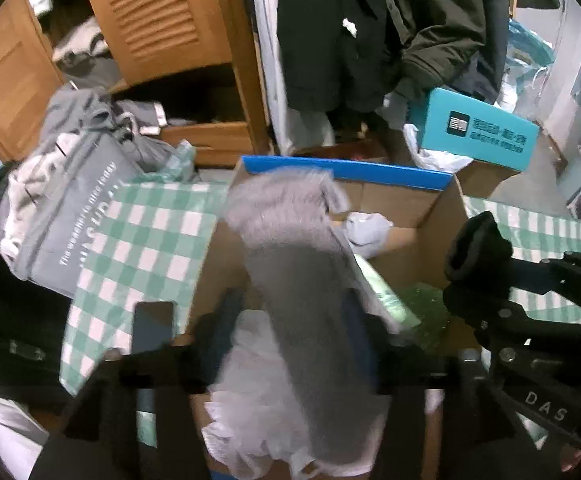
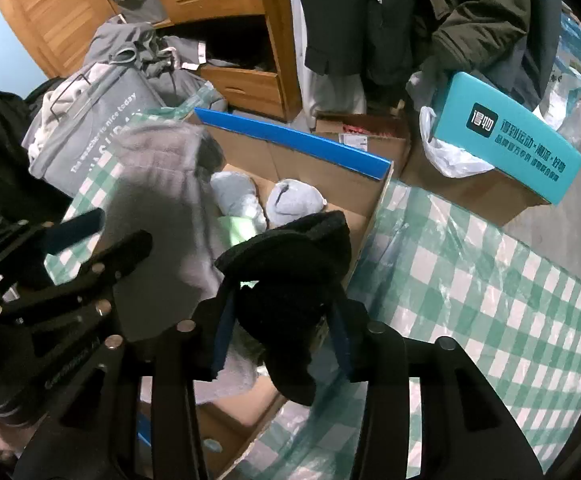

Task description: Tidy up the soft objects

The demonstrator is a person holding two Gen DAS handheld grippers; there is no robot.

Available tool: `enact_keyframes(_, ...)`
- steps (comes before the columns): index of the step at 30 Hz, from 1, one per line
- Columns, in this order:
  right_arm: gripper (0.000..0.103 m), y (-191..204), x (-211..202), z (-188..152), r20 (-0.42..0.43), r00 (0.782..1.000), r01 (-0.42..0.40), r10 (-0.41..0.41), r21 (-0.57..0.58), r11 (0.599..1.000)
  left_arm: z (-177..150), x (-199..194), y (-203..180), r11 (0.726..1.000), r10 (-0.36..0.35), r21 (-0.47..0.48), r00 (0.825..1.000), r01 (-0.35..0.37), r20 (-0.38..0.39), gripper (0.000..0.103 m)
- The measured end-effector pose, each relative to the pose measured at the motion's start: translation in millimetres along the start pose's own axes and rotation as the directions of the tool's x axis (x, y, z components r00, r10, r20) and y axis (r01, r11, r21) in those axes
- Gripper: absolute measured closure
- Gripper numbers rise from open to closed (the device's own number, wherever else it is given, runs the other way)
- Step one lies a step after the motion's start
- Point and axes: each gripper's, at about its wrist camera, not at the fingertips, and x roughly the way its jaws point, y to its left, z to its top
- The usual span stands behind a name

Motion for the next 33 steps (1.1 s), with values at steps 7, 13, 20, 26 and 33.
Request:
enact_keyframes(7,0.043,-3.6,-12.8,2.2,0.047,0.999,0.003,-0.004,0.018,1.000,-0.1,-12.3,2.6,0.998,0.055,0.021,0.998,-0.056,0.035,0.023)
enact_keyframes(13,0.043,-7.5,-29.3,-0.4,0.077,0.997,0.029,-0.031,0.024,0.999,-5.6,-19.4,5.2,0.999,0.045,0.018,0.999,-0.046,0.031,0.023)
enact_keyframes(20,0.041,-8.1,-52.6,-9.6,0.111,0.992,0.053,-0.056,0.029,0.998,-15.6,-38.6,5.8,0.999,0.006,0.036,0.999,-0.007,0.033,0.018)
enact_keyframes(26,0.039,-15.8,-74.5,-20.9,0.141,0.986,0.082,-0.090,0.059,0.995,-23.0,-58.2,4.3,0.998,0.005,0.059,0.998,-0.008,0.065,0.014)
enact_keyframes(33,0.039,-21.5,-94.0,-42.0,0.157,0.977,0.133,-0.142,0.068,0.989,-23.3,-76.1,-1.5,0.997,-0.052,0.066,0.996,0.047,0.075,0.009)
